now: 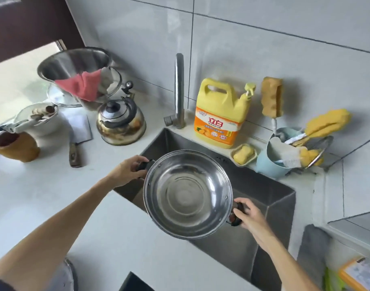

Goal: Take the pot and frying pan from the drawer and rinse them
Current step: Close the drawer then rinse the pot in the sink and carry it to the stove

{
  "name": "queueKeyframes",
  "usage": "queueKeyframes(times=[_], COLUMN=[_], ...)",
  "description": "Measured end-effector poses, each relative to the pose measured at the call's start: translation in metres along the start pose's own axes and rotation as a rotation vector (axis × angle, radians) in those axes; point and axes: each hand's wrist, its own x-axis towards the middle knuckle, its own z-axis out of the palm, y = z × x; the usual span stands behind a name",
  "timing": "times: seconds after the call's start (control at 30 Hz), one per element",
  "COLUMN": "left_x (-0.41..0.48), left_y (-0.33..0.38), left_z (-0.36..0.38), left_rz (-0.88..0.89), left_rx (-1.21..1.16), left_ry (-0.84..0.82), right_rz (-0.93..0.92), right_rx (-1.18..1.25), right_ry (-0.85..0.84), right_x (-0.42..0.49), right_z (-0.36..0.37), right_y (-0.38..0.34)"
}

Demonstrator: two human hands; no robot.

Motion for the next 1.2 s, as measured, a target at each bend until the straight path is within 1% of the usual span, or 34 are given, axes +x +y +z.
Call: queueKeyframes(times=[0.13,0.27,0.37,0.47,0.6,0.73,0.8,0.87,0.9,0.93,1.0,1.03,1.1,1.2], left_x=[0.052,0.081,0.096,0.108,0.12,0.127,0.13,0.132,0.133,0.133,0.138,0.141,0.152,0.172], left_y=[-0.048,-0.086,-0.109,-0.127,-0.148,-0.154,-0.15,-0.133,-0.117,-0.096,-0.048,-0.022,0.015,0.044], left_z=[0.026,0.068,0.094,0.109,0.121,0.126,0.125,0.121,0.117,0.111,0.093,0.082,0.063,0.049], left_rz=[-0.028,-0.108,-0.164,-0.223,-0.307,-0.382,-0.413,-0.424,-0.397,-0.341,-0.207,-0.154,-0.084,-0.013], left_rx=[0.136,0.216,0.276,0.3,0.28,0.266,0.279,0.341,0.347,0.298,0.056,-0.068,-0.207,-0.201], left_ry=[-0.04,-0.012,-0.016,-0.005,0.02,0.056,0.033,0.002,0.04,0.127,0.346,0.423,0.506,0.525], right_rz=[0.063,0.121,0.125,0.117,0.103,0.096,0.089,0.092,0.098,0.103,0.114,0.122,0.132,0.135], right_rx=[-0.034,-0.076,-0.071,-0.072,-0.099,-0.074,-0.069,-0.079,-0.089,-0.097,-0.108,-0.113,-0.132,-0.146], right_ry=[0.042,0.056,0.079,0.095,0.065,0.071,0.076,0.076,0.072,0.064,0.052,0.049,0.049,0.049], right_x=[0.049,0.095,0.115,0.128,0.14,0.149,0.153,0.154,0.155,0.154,0.154,0.155,0.155,0.155], right_z=[0.009,0.01,0.016,0.026,0.038,0.044,0.045,0.046,0.046,0.046,0.045,0.045,0.046,0.046], right_y=[0.039,0.084,0.112,0.125,0.135,0.139,0.14,0.141,0.141,0.14,0.137,0.137,0.136,0.135])
